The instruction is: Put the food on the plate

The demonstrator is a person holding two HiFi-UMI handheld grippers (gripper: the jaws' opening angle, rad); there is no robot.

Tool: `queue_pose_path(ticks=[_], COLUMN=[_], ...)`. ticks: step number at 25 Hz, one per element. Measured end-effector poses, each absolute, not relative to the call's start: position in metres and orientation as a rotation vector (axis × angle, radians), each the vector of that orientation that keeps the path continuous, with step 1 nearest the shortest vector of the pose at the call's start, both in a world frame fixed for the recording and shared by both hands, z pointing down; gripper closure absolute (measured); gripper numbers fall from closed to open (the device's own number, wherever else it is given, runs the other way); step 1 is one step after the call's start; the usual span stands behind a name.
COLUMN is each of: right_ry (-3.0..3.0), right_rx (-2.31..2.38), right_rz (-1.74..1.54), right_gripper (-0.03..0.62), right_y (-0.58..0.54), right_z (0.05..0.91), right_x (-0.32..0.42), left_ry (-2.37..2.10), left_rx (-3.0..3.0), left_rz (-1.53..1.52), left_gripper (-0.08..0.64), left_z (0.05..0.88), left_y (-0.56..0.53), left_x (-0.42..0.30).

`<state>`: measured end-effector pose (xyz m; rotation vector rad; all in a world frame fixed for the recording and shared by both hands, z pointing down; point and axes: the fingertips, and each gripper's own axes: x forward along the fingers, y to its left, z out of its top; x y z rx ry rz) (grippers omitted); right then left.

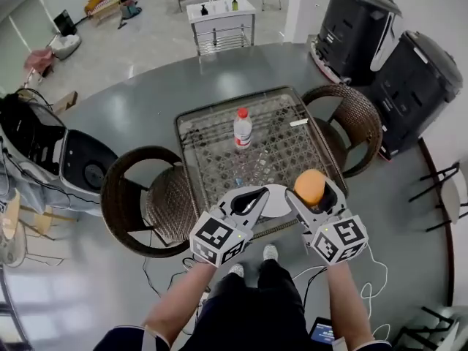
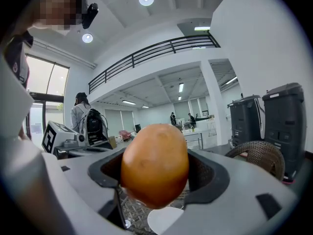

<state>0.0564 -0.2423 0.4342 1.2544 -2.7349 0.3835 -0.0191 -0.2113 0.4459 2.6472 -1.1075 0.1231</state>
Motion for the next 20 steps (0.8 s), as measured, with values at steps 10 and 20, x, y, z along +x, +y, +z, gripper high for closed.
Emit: queue_pose_path(ticks=[10,20], right_ry=[-2.777,-2.614], right_rx=[0.945,0.747], right_rz=[0.394,0.261], right_gripper=[0.230,0.230], right_y=[-0.276,-0.299], right_z=[0.459,0.518], right_x=[0.043,0.028], left_ry=[-1.335,-1.390], left_rx=[2.524,2.440], left_rz=[0.140,0.192], left_gripper=[0.552,0.552], left_z=[0.453,0.483], left_y=[-0.232,-0.243], left_x=[-0.023,-0.032])
